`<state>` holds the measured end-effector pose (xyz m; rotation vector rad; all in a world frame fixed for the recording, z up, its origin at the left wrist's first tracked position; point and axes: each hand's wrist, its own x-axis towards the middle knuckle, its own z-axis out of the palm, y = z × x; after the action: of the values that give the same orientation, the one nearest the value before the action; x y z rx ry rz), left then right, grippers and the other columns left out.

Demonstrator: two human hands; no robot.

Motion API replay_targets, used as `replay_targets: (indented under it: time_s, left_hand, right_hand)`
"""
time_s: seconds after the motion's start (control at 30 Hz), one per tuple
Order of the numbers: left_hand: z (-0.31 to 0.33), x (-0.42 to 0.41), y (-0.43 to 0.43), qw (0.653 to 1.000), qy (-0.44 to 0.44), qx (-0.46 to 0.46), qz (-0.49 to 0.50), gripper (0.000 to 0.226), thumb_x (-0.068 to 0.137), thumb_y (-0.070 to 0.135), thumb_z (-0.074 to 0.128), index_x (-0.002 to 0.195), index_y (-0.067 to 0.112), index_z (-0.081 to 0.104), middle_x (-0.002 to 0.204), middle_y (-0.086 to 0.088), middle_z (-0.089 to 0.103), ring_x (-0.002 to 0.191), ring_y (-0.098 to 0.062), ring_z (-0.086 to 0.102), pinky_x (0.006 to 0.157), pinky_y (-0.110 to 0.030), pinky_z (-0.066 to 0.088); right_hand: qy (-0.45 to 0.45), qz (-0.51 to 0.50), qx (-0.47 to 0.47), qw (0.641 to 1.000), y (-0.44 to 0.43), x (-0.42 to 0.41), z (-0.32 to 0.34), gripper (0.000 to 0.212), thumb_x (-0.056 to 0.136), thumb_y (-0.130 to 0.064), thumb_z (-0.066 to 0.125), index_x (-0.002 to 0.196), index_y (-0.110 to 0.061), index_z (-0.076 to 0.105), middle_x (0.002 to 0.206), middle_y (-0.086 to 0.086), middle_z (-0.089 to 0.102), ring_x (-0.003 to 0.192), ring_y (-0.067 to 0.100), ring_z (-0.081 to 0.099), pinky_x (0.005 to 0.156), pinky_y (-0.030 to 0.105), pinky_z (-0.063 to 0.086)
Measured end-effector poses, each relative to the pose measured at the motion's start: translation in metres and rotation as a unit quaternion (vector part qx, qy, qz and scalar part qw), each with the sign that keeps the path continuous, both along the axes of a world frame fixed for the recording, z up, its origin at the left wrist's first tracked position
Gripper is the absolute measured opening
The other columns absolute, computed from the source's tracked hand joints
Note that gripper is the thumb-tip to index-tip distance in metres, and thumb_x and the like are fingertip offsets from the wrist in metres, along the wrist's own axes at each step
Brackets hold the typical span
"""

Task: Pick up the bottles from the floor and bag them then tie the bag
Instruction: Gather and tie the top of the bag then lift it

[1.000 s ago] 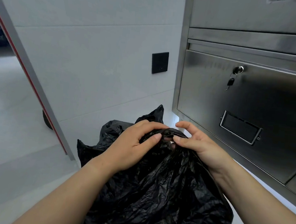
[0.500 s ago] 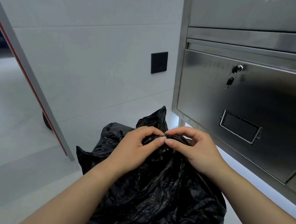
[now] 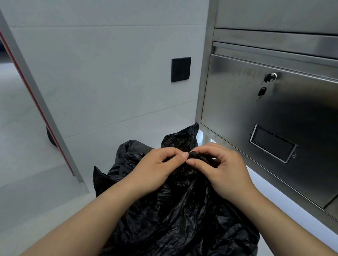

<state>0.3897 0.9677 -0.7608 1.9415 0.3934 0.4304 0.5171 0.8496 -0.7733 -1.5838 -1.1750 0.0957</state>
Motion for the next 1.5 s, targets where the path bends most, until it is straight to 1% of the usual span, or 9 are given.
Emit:
replay_targets:
  time_s: [0.13,0.3,0.57,0.77,0.93,1.1,1.2,1.3,1.5]
  left_hand:
    - [0.005,-0.002,0.007,1.0,-0.006,-0.027,0.005,0.033,0.099,0.025,0.04,0.097,0.035,0.071,0.095,0.016,0.073,0.097,-0.001,0.065,0.082,-0.008,0.045]
    - [0.003,-0.003,0.013,0.999,0.007,-0.037,-0.039,0.033,0.089,0.004,0.057,0.095,0.033,0.07,0.092,0.012,0.075,0.09,-0.006,0.069,0.08,-0.015,0.051]
    - [-0.004,0.0,0.019,0.983,-0.039,0.112,0.143,0.023,0.062,0.023,0.082,0.068,0.043,0.071,0.061,0.019,0.068,0.053,0.004,0.055,0.056,-0.006,0.041]
    - [0.0,-0.001,0.019,0.99,-0.051,0.085,0.104,0.019,0.07,0.022,0.079,0.078,0.038,0.073,0.073,0.012,0.072,0.064,0.0,0.063,0.065,-0.009,0.047]
    - [0.001,-0.003,0.022,0.994,-0.061,0.033,0.08,0.023,0.069,0.018,0.08,0.073,0.04,0.074,0.075,0.012,0.075,0.07,-0.003,0.068,0.071,-0.012,0.052]
    - [-0.002,-0.015,0.035,0.992,-0.047,0.04,0.114,0.021,0.068,0.018,0.08,0.064,0.038,0.074,0.065,0.015,0.073,0.062,0.003,0.066,0.063,-0.009,0.051]
    - [-0.002,-0.025,0.046,0.986,-0.053,0.055,0.147,0.021,0.072,0.013,0.078,0.063,0.031,0.072,0.059,0.019,0.07,0.056,0.008,0.062,0.056,-0.003,0.044]
    - [0.001,-0.024,0.045,0.981,-0.072,0.088,0.156,0.018,0.077,0.015,0.073,0.066,0.028,0.069,0.06,0.019,0.068,0.057,0.006,0.06,0.06,-0.005,0.044]
    - [0.022,-0.014,0.029,0.973,-0.188,0.062,0.119,0.016,0.088,0.013,0.058,0.078,0.026,0.056,0.074,0.013,0.064,0.068,-0.001,0.058,0.069,-0.017,0.046]
  right_hand:
    - [0.032,-0.037,-0.012,0.999,0.001,0.002,-0.002,0.008,0.08,-0.026,0.071,0.075,-0.032,0.067,0.073,-0.026,0.066,0.068,-0.008,0.058,0.062,0.004,0.038]
    - [0.078,-0.052,-0.019,0.995,0.001,0.005,-0.005,0.012,0.085,-0.026,0.063,0.075,-0.03,0.068,0.075,-0.014,0.067,0.065,0.002,0.06,0.06,0.015,0.046]
    - [0.082,-0.023,-0.011,0.996,0.002,0.0,-0.006,0.016,0.085,-0.023,0.065,0.083,-0.037,0.074,0.081,-0.023,0.072,0.074,-0.002,0.065,0.071,0.017,0.05]
    - [0.196,-0.03,0.017,0.98,0.005,-0.002,-0.009,0.014,0.088,-0.02,0.061,0.083,-0.03,0.07,0.075,-0.002,0.074,0.068,0.008,0.067,0.068,0.024,0.05]
    - [0.299,-0.045,0.022,0.953,0.008,-0.006,-0.008,0.015,0.089,-0.022,0.06,0.077,-0.022,0.068,0.072,-0.003,0.071,0.07,0.014,0.063,0.077,0.036,0.049]
    - [0.369,-0.094,0.038,0.924,-0.005,-0.002,-0.012,0.016,0.09,-0.022,0.058,0.082,-0.009,0.065,0.089,0.007,0.07,0.082,0.016,0.064,0.084,0.036,0.049]
    - [0.414,-0.083,0.04,0.905,-0.018,0.006,-0.012,0.02,0.092,-0.024,0.057,0.077,-0.019,0.069,0.094,0.008,0.071,0.086,0.016,0.066,0.084,0.039,0.051]
    - [0.338,-0.085,0.052,0.936,-0.02,0.008,-0.007,0.023,0.093,-0.025,0.055,0.074,-0.026,0.068,0.089,0.002,0.072,0.084,0.019,0.064,0.083,0.038,0.05]
    - [0.113,-0.09,0.148,0.978,-0.018,0.008,0.028,0.021,0.092,-0.02,0.055,0.075,-0.03,0.061,0.07,-0.02,0.062,0.071,0.001,0.058,0.07,0.016,0.047]
